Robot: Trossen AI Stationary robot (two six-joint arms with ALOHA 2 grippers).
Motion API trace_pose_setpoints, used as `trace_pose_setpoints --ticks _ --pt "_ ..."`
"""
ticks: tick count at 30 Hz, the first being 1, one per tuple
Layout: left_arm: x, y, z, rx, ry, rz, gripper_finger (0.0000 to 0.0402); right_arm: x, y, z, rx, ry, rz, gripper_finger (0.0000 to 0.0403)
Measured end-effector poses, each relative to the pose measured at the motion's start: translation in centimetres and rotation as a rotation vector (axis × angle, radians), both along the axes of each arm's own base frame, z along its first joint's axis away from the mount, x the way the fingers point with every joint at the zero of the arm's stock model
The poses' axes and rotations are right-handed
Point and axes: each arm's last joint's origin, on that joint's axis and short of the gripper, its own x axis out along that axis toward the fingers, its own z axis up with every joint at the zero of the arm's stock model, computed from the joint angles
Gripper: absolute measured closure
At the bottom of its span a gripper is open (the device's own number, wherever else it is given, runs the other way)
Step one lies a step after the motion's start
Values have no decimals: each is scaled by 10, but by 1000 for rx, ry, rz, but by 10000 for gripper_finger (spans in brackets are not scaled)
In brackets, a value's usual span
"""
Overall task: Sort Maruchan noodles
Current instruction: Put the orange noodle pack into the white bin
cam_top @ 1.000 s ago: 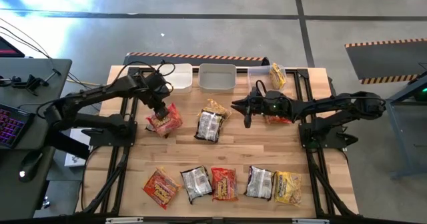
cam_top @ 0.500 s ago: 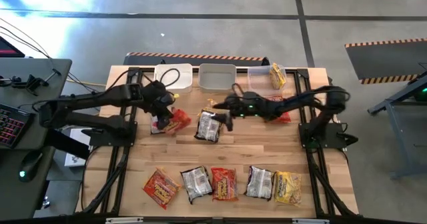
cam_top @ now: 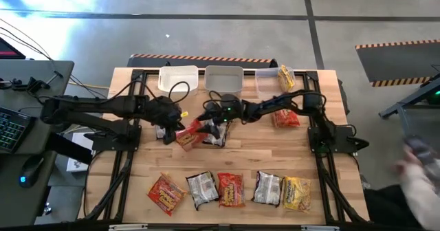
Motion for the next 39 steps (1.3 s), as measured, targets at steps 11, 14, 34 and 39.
trace_pose_setpoints --ticks 11,14,34,39 --pt "0 -6 0 -48 11 92 391 18 10 -11 -25 82 41 139" --pt "1 -6 -3 -48 33 93 370 18 16 -11 -46 77 60 162" --pt "34 -11 -52 -242 290 -27 184 19 32 -12 -112 63 115 393" --pt "33 -11 -51 -291 291 -35 179 19 32 -12 -112 62 116 388"
